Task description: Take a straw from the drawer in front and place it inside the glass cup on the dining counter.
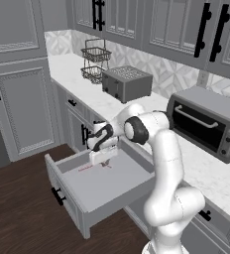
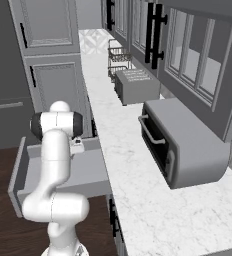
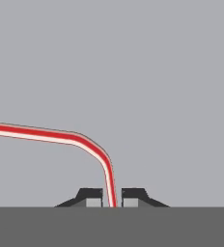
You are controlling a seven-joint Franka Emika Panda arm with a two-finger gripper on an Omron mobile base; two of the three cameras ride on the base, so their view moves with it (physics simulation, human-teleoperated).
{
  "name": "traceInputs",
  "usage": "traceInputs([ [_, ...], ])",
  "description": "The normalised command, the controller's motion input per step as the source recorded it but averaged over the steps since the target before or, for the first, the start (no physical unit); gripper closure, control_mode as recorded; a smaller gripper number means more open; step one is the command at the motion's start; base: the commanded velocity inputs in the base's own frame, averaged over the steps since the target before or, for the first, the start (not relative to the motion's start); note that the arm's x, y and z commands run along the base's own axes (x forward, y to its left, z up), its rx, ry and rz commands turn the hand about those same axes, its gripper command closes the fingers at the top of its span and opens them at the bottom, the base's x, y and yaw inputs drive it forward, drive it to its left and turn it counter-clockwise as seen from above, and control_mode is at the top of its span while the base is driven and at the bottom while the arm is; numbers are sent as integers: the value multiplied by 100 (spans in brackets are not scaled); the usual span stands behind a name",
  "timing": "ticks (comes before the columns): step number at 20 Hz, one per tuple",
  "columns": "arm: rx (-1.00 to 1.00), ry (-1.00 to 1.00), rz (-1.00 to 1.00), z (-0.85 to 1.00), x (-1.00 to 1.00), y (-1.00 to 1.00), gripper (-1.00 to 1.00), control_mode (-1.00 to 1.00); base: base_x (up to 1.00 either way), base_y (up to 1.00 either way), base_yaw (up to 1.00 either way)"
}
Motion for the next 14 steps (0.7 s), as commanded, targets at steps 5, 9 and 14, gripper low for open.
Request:
traceInputs([
  [5, 5, -5, 0, 100, -26, 0, 100, -100, 0, 0, 0],
  [9, 6, -2, 0, 100, -10, 0, 100, -100, 0, 0, 0],
  [14, 2, -1, 0, 100, -13, 0, 100, -100, 0, 0, 0],
])
